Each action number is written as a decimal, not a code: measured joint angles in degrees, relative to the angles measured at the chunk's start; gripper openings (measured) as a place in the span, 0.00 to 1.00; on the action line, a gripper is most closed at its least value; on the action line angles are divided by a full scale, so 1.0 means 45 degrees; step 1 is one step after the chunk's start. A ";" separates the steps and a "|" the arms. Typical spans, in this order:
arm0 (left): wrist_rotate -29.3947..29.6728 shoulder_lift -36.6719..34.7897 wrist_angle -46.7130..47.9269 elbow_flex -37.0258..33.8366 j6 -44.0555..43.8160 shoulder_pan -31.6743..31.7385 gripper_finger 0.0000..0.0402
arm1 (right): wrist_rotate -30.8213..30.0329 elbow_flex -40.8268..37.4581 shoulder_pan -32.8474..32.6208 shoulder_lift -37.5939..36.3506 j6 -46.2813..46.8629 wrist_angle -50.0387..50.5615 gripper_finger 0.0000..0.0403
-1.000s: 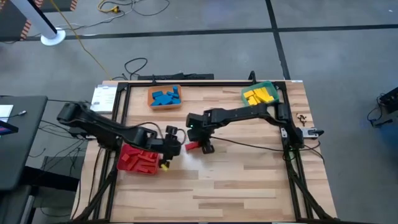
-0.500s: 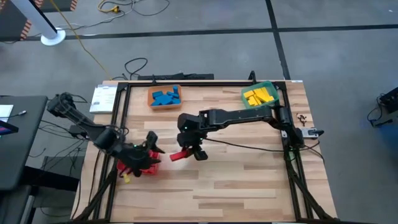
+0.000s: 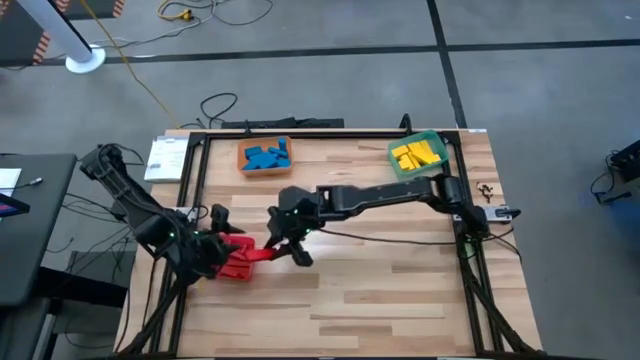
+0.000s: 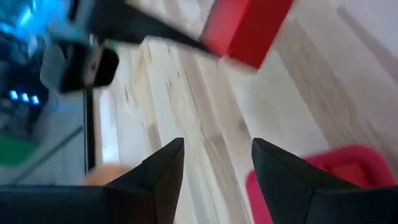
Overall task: Sort blocks
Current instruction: Put the red block into the red bin
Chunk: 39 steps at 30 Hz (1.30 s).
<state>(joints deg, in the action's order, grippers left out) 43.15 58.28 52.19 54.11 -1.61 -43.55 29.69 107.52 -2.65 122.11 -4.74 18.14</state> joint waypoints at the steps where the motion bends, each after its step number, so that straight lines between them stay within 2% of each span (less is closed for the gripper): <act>1: 0.0033 0.0005 0.0417 0.0000 -0.0534 -0.0096 0.46 | -0.0024 0.0036 -0.0039 0.0158 0.0155 -0.0503 0.32; 6: 0.0214 0.0007 0.3225 0.0000 -0.3698 -0.0346 0.46 | -0.0189 0.0010 -0.0250 0.0938 0.0782 -0.1415 0.32; 9: -0.0151 -0.0013 0.4715 0.0000 -0.5538 -0.0504 0.46 | -0.0308 0.0214 -0.0246 0.1624 0.1158 -0.1896 0.32; 12: -0.0686 -0.0010 0.5343 0.0000 -0.6639 -0.0758 0.46 | -0.0375 0.0834 -0.0204 0.2360 0.1393 -0.2064 0.32; 26: -0.1349 0.0010 0.6662 0.0000 -0.9123 -0.1900 0.46 | -0.1329 0.4747 -0.0119 0.5267 0.1529 -0.2192 0.32; 31: -0.1572 0.0015 0.6795 0.0000 -0.9409 -0.2106 0.46 | -0.1426 0.5157 -0.0017 0.5775 0.1429 -0.2249 0.32; 39: -0.1564 0.0015 0.6819 0.0000 -0.9615 -0.2122 0.46 | -0.2364 0.5041 0.0244 0.5851 0.1187 -0.2369 0.32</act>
<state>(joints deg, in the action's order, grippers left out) 36.11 58.35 82.88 54.11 -44.88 -53.10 19.05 130.20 -1.55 148.44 0.60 7.48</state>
